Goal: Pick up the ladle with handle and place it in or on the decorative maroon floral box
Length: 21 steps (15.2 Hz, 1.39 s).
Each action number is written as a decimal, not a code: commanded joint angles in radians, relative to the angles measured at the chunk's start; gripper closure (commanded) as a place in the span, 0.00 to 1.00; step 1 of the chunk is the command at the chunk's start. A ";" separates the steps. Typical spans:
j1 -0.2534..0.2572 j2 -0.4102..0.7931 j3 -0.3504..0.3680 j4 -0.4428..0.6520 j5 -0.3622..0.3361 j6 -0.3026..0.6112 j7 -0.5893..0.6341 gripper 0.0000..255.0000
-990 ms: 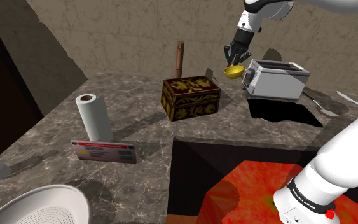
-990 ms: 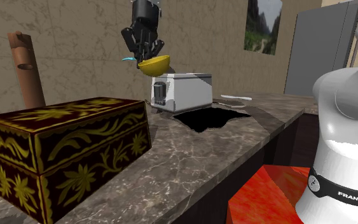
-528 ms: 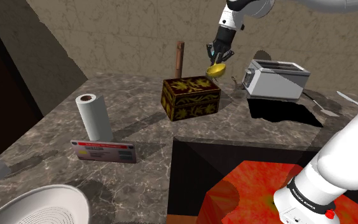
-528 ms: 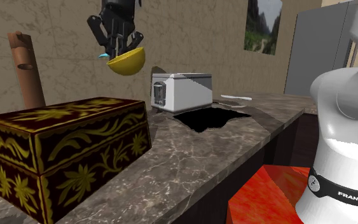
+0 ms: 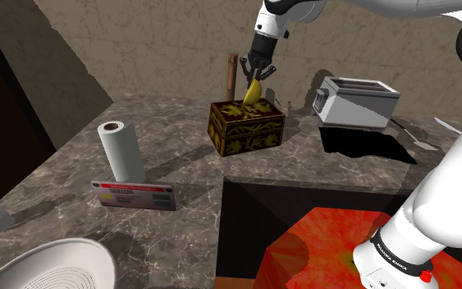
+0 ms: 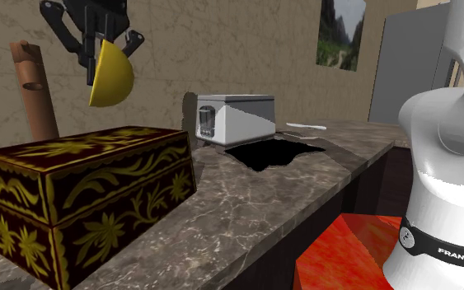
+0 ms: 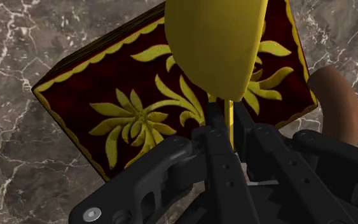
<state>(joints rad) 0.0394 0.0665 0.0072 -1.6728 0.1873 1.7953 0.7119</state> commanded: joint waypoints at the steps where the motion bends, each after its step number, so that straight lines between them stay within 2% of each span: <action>1: 0.005 0.003 0.004 -0.016 0.000 0.022 0.006 1.00; 14: 0.007 0.017 0.006 -0.173 0.011 0.190 -0.023 1.00; 21: 0.008 0.017 0.006 -0.173 0.011 0.190 -0.023 1.00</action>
<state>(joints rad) 0.0469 0.0836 0.0134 -1.8456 0.1981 1.9852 0.6886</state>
